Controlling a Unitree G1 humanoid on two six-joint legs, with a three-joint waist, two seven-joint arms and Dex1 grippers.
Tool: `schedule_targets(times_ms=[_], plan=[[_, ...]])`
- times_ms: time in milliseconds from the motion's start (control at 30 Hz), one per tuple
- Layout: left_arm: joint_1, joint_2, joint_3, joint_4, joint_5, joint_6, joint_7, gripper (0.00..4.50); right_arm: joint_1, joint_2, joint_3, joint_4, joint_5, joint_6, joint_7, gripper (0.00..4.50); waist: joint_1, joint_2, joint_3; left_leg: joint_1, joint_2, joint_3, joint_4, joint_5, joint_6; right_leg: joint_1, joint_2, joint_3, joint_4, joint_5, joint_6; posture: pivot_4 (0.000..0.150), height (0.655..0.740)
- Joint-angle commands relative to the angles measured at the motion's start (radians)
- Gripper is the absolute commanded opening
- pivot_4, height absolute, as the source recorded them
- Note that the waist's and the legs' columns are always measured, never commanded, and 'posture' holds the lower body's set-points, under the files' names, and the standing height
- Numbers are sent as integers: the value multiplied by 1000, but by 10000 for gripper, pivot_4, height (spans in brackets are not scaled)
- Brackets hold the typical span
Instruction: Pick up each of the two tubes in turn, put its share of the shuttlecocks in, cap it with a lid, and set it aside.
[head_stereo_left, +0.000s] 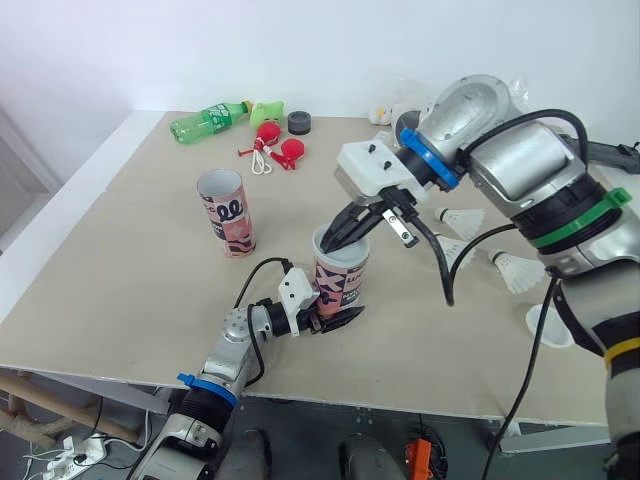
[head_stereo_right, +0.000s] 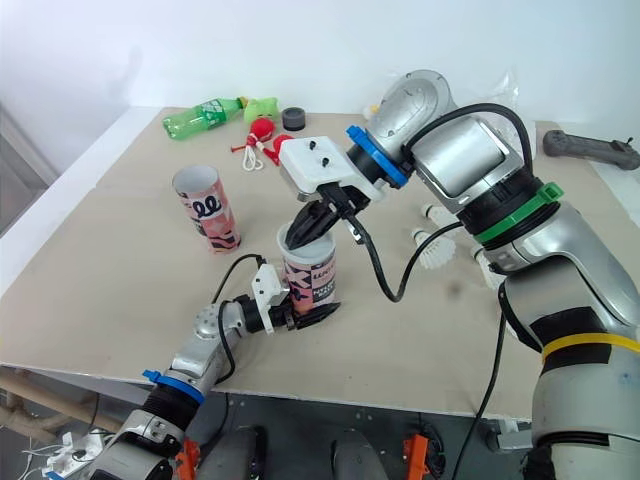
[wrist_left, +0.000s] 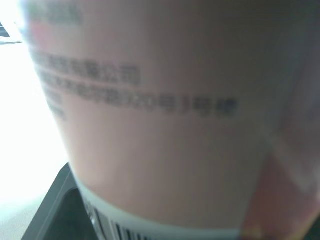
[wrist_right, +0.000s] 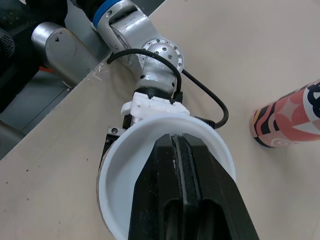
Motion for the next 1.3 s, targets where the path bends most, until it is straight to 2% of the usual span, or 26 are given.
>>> schedule_targets(times_ms=[33,800,1300], plan=[[28,0,-15,56,12,31,7,31154,4,-3,-20,-21,-22,-9,36,544,0,0,0,0,0,0,0,0,0,0,0,0,0,0,0,1500,7400],[40,2,-18,40,12,37,7,31154,59,-35,43,-25,-73,-27,36,544,-1,1,-1,1,0,0,0,0,0,1,0,0,0,0,0,1500,7400],[40,-7,-19,39,15,42,9,31154,93,-42,85,-46,-141,-48,36,544,-2,7,-7,3,0,0,-1,0,0,1,0,0,0,-1,-1,1500,7400]])
